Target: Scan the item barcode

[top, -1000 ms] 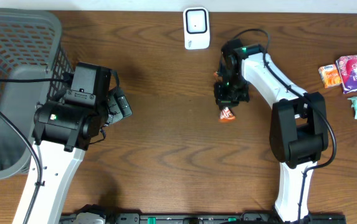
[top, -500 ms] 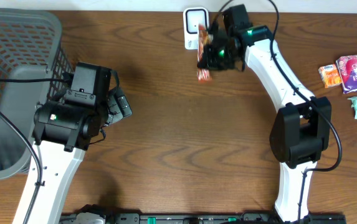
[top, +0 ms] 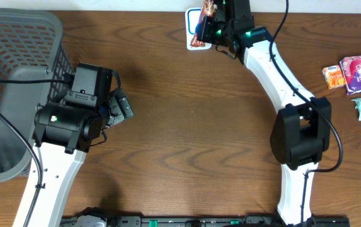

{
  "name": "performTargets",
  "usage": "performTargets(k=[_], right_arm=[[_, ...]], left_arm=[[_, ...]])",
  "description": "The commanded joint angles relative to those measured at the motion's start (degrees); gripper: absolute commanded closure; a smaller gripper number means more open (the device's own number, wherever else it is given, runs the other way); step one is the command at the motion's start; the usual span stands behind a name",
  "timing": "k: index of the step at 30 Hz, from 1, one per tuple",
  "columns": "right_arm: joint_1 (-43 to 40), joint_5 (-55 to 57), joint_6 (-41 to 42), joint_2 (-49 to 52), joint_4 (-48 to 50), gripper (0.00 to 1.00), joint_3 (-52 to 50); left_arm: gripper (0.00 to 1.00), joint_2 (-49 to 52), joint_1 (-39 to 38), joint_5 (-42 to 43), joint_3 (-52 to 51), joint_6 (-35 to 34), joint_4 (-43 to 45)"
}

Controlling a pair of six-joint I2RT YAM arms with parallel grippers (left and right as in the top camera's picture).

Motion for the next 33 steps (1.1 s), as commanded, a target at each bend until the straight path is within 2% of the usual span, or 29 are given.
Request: performTargets(k=[1, 7, 12, 19, 23, 26, 33], right_arm=[[0.20, 0.72, 6.27, 4.26, 1.07, 0.99, 2.82], [-0.22, 0.37, 7.32, 10.29, 1.33, 0.99, 9.90], [-1.05, 1.64, 10.75, 11.08, 2.84, 0.99, 11.06], [-2.56, 4.42, 10.69, 11.06, 2.86, 0.99, 11.08], [-4.37, 2.21, 7.15, 10.78, 2.34, 0.99, 12.85], [-5.92, 2.27, 4.48, 9.70, -0.81, 0.99, 15.50], [-15.19, 2.56, -0.98, 4.81, -16.26, 0.99, 23.96]], left_arm=[[0.02, 0.02, 0.20, -0.33, 0.59, -0.07, -0.20], [0.02, 0.02, 0.20, -0.33, 0.59, -0.09, -0.17], [0.02, 0.02, 0.20, -0.33, 0.59, -0.07, -0.17], [0.02, 0.02, 0.20, -0.33, 0.59, -0.07, -0.20], [0.02, 0.02, 0.20, -0.33, 0.59, -0.07, -0.20], [0.02, 0.02, 0.20, -0.33, 0.59, -0.07, -0.17], [0.02, 0.02, 0.20, -0.33, 0.59, -0.07, -0.20]])
